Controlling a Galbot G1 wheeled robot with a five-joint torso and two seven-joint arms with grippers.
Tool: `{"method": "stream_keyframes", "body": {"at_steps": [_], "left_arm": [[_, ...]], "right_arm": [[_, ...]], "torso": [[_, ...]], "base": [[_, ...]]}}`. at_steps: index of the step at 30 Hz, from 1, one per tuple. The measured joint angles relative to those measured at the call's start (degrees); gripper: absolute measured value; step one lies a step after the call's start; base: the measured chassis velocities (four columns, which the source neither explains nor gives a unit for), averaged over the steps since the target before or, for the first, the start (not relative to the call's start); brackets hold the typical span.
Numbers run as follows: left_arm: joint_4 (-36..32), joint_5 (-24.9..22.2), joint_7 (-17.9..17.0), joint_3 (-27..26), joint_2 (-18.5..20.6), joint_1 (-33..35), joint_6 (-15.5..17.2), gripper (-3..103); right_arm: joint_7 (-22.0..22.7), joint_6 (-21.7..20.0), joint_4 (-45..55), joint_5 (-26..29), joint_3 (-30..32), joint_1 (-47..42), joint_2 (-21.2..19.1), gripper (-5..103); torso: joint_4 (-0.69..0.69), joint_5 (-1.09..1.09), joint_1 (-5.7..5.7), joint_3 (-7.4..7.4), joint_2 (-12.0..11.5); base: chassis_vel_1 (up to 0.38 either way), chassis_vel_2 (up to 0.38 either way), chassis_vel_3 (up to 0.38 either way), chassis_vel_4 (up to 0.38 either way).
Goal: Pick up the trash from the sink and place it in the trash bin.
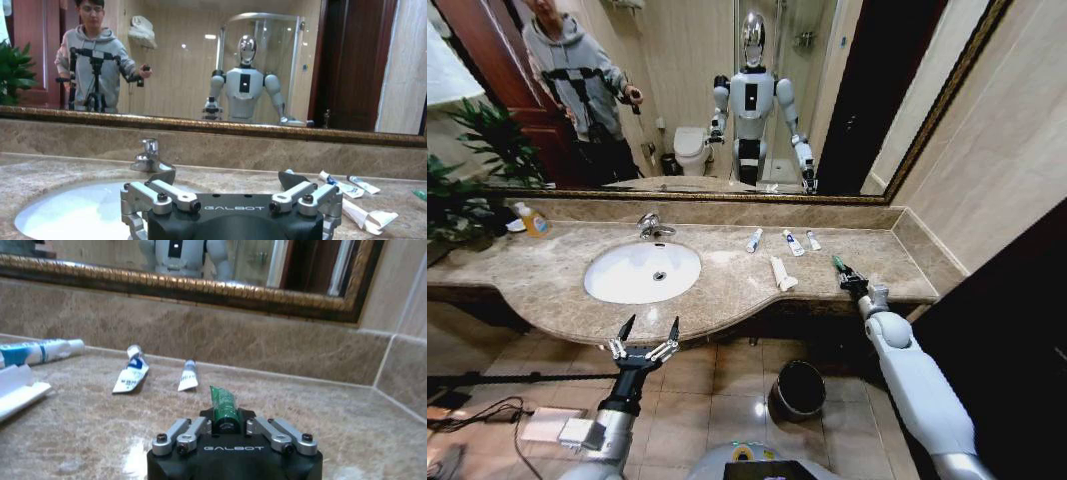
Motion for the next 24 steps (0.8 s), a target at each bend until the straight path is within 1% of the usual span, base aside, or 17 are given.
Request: {"method": "stream_keyframes", "body": {"at_steps": [3,7,8,10,11,12,14,15,16,19,20,21,22,24], "left_arm": [[0.0,0.0,0.0,0.0,0.0,0.0,0.0,100],[0.0,0.0,0.0,0.0,0.0,0.0,0.0,100],[0.0,0.0,0.0,0.0,0.0,0.0,0.0,100],[0.0,0.0,0.0,0.0,0.0,0.0,0.0,100],[0.0,0.0,0.0,0.0,0.0,0.0,0.0,100],[0.0,0.0,0.0,0.0,0.0,0.0,0.0,100],[0.0,0.0,0.0,0.0,0.0,0.0,0.0,100],[0.0,0.0,0.0,0.0,0.0,0.0,0.0,100],[0.0,0.0,0.0,0.0,0.0,0.0,0.0,100],[0.0,0.0,0.0,0.0,0.0,0.0,0.0,100],[0.0,0.0,-0.01,0.0,0.0,0.0,0.0,100],[0.0,0.0,-0.01,0.0,0.0,0.0,0.0,100],[0.0,0.0,0.0,0.0,0.0,0.0,0.0,100],[0.0,0.0,0.01,0.0,0.0,0.0,0.0,100]], "right_arm": [[0.17,-0.2,2.82,0.74,0.89,-1.88,-0.44,21],[1.04,-0.09,11.3,2.61,3.87,-8.94,-0.64,21],[1.04,-0.09,11.3,2.61,3.87,-8.94,-0.64,21],[1.45,0.32,15.3,2.83,5.5,-13.59,0.19,21],[1.55,0.81,18.91,2.77,7.08,-17.82,1.16,21],[1.55,0.81,18.91,2.77,7.08,-17.82,1.16,21],[1.55,1.83,21.97,2.51,8.62,-22.03,2.53,21],[1.53,3.22,24.15,1.96,9.61,-25.6,4.14,21],[1.53,3.22,24.15,1.96,9.61,-25.6,4.14,21],[1.51,7.45,26.81,0.3,10.31,-32.28,7.74,21],[1.51,10.26,27.3,-0.42,10.2,-36.03,9.64,21],[1.51,10.26,27.3,-0.42,10.2,-36.03,9.64,21],[1.52,11.72,27.31,-0.75,10.04,-37.77,10.45,21],[1.89,15.99,26.37,-1.4,9.42,-41.99,12.08,21]], "torso": [[0.0,0.0,0.0,0.0,0.0],[0.0,-0.01,0.0,0.0,0.0],[0.0,-0.01,0.0,0.0,0.0],[0.01,0.0,0.0,0.0,0.0],[0.0,0.01,0.0,0.0,0.0],[0.0,0.01,0.0,0.0,0.0],[-0.01,-0.03,-0.01,-0.01,0.01],[-0.01,0.0,-0.01,-0.01,0.0],[-0.01,0.0,-0.01,-0.01,0.0],[-0.01,-0.01,-0.02,-0.01,0.01],[-0.01,0.0,-0.01,-0.01,0.0],[-0.01,0.0,-0.01,-0.01,0.0],[-0.01,-0.01,-0.01,-0.01,0.0],[-0.01,0.0,-0.02,-0.01,0.01]], "base": [[0.0,0.0,0.0,0.0],[0.0,0.0,0.0,0.0],[0.0,0.0,0.0,0.0],[0.0,0.0,0.0,0.0],[0.0,0.0,0.0,0.0],[0.0,0.0,0.0,0.0],[0.0,0.0,0.0,0.0],[0.0,0.0,0.0,0.0],[0.0,0.0,0.0,0.0],[0.0,0.0,0.0,0.0],[0.0,0.0,0.0,0.0],[0.0,0.0,0.0,0.0],[0.0,0.0,0.0,0.0],[0.0,0.0,0.0,0.0]]}}
